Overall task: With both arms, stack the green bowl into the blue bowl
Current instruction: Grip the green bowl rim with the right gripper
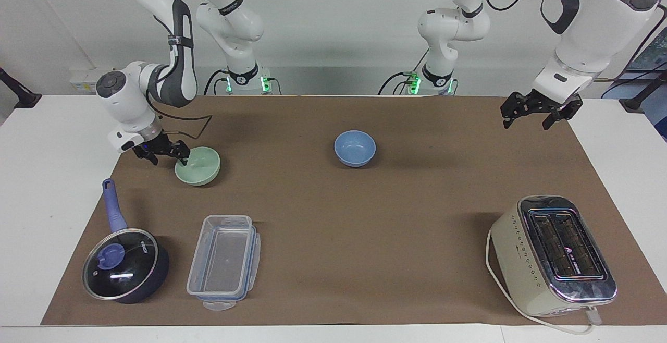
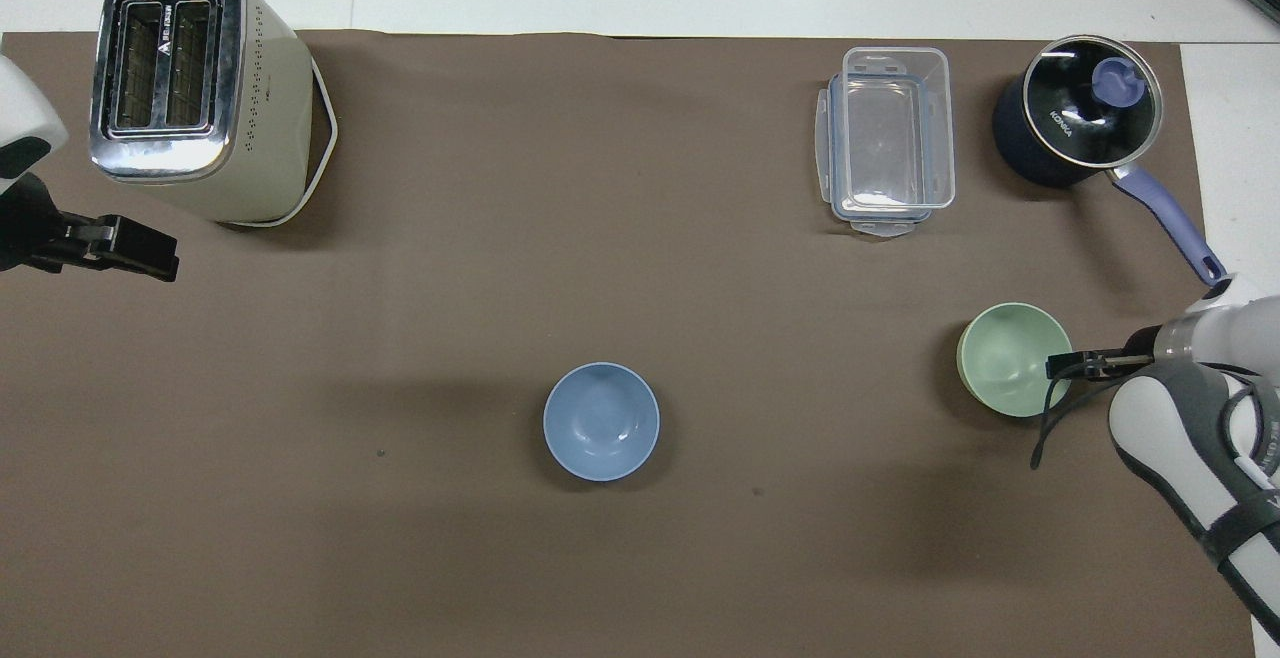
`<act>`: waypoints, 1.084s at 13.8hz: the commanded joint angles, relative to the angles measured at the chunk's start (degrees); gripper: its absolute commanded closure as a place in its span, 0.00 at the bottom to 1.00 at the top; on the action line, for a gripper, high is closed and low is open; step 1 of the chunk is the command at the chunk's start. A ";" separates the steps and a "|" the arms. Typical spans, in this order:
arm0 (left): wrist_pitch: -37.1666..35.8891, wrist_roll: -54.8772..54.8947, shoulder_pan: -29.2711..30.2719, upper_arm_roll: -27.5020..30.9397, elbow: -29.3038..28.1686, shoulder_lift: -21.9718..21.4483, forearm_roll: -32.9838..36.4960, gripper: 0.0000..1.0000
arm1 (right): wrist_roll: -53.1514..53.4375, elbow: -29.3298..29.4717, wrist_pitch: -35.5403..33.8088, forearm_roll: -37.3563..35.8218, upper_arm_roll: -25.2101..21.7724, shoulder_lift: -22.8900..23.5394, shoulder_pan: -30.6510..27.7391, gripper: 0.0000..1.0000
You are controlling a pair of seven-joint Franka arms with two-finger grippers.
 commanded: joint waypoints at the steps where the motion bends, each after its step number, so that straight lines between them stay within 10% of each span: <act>1: -0.79 0.46 0.59 -0.27 0.22 -0.09 0.29 0.00 | -2.16 -0.69 0.12 0.05 0.63 -0.57 -0.94 0.19; 8: -0.88 0.46 0.59 -0.27 0.22 -0.09 0.29 0.00 | -4.01 0.45 -3.66 4.60 0.99 -1.80 0.72 1.00; 15: -0.79 0.38 0.59 -0.35 0.22 -0.09 0.29 0.00 | -2.60 6.42 -14.20 7.17 1.16 -8.30 9.77 1.00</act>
